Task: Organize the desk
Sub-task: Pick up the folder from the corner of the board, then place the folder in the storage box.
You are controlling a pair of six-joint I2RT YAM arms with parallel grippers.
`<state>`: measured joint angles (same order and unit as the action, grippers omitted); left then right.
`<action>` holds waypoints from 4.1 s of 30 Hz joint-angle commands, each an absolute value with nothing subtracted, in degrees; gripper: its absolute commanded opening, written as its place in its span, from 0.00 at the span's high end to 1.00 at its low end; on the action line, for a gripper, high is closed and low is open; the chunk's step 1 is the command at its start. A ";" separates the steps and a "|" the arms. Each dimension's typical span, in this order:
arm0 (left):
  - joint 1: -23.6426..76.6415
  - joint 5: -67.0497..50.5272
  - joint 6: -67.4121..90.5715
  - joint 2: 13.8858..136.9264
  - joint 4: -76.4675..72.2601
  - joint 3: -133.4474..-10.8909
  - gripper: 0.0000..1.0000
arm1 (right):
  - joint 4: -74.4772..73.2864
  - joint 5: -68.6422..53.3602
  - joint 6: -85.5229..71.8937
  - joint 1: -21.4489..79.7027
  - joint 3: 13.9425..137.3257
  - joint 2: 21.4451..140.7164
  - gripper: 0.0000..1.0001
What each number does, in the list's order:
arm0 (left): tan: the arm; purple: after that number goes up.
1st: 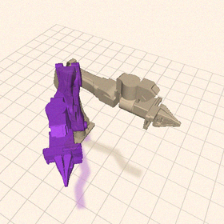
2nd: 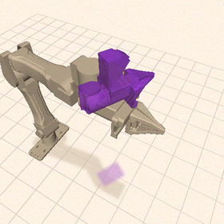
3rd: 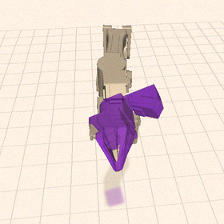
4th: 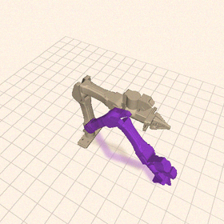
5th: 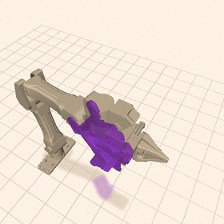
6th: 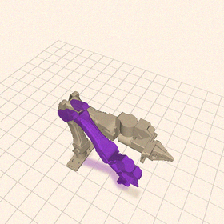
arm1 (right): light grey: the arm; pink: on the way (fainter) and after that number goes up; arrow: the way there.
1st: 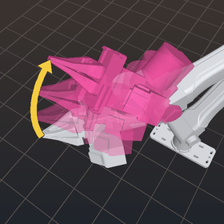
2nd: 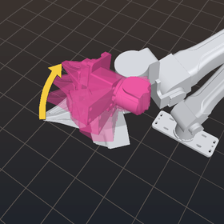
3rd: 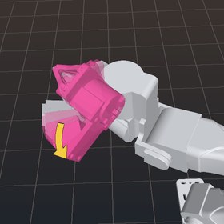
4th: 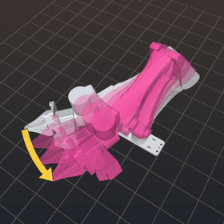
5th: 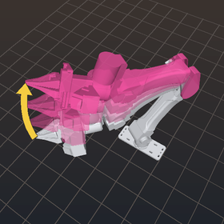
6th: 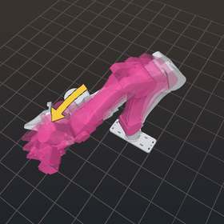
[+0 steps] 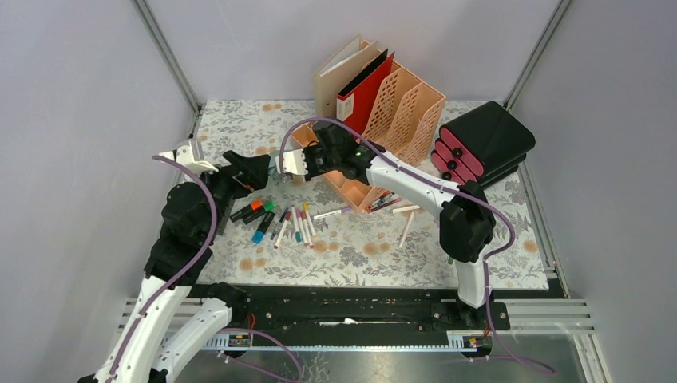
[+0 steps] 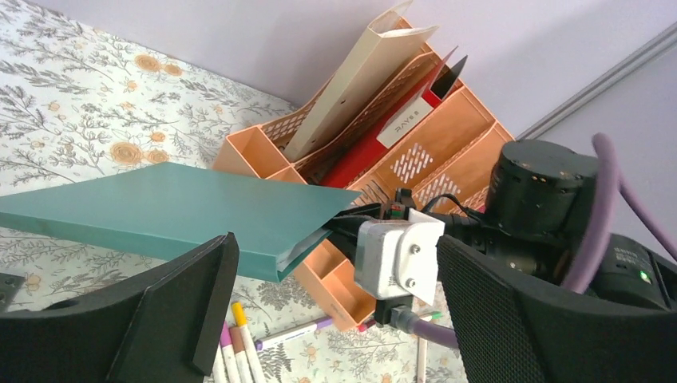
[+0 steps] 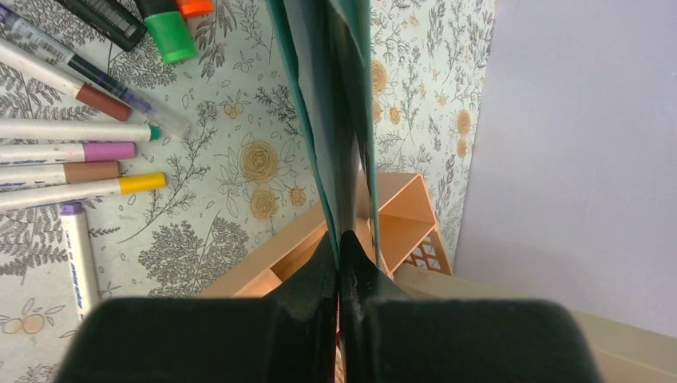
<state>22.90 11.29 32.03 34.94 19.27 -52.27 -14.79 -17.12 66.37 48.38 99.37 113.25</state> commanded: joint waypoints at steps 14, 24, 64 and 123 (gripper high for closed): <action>-10.14 -25.81 68.08 46.68 3.19 -51.55 0.01 | -10.94 -18.65 54.50 46.81 96.80 102.73 1.00; -13.80 -21.23 69.55 46.45 30.26 -57.71 0.01 | -9.59 -19.50 52.36 46.40 94.20 102.24 1.00; -15.59 -37.17 88.85 61.02 -8.35 -34.45 0.99 | -16.38 -31.81 55.82 46.33 89.69 99.24 1.00; 15.13 -25.11 39.24 47.89 -48.53 -36.52 1.00 | -36.67 -31.61 53.87 20.87 51.38 54.15 0.00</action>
<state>11.29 -35.27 52.10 44.12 -45.08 -32.21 -38.20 -33.95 53.93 21.82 51.88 54.98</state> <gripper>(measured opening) 0.173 0.994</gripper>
